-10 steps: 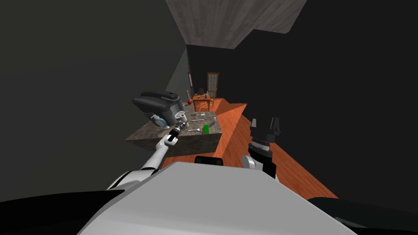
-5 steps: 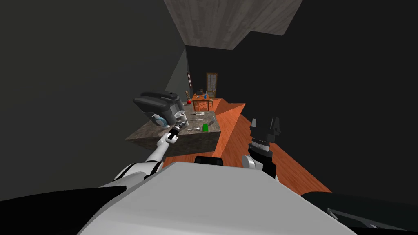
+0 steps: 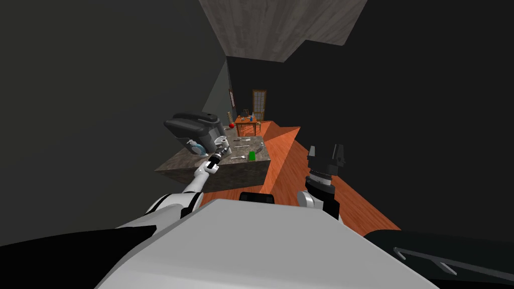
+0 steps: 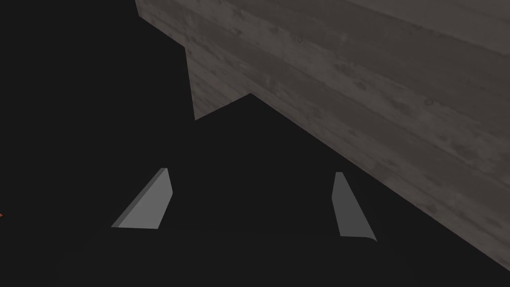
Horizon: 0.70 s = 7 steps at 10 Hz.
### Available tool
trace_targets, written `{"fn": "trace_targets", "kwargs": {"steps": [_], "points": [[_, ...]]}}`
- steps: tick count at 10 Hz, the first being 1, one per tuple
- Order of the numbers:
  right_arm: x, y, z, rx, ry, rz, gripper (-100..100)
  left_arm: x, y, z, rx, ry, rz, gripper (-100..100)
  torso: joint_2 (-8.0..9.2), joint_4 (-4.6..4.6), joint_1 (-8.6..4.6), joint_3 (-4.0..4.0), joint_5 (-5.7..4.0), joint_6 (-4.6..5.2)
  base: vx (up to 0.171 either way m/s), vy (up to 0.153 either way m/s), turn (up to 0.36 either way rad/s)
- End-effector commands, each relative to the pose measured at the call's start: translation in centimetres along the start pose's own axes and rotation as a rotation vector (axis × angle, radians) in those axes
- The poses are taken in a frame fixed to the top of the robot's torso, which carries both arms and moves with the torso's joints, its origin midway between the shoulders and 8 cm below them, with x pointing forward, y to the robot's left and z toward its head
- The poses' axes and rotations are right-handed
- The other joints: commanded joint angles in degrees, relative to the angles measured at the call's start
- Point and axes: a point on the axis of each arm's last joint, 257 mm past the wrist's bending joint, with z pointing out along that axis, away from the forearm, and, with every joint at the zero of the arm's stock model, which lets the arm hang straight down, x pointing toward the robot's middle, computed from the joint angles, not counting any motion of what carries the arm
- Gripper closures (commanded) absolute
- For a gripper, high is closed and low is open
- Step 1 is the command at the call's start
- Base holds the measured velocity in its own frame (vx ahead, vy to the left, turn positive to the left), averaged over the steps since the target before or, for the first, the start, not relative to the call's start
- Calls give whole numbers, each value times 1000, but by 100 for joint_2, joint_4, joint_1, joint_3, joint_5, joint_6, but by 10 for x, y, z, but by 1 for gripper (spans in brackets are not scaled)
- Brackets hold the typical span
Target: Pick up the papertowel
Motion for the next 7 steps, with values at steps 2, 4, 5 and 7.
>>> {"fn": "trace_targets", "kwargs": {"steps": [2,4,5,7], "points": [[0,0,0,0,0,0,0,-5,10,10,-14,-9,0,-100,-7,-2,2,-4,1,0,-29,-10,-40],[0,0,0,0,0,0,0,-11,7,18,-11,-16,-4,-100,18,5,-7,10,-3,2,-60,-8,-40],[0,0,0,0,0,0,0,5,15,13,-30,16,-12,-100,9,3,-2,6,-1,1,-7,4,3],[0,0,0,0,0,0,0,11,18,10,-37,28,-15,-100,-6,-1,2,-4,0,0,3,1,0]]}}
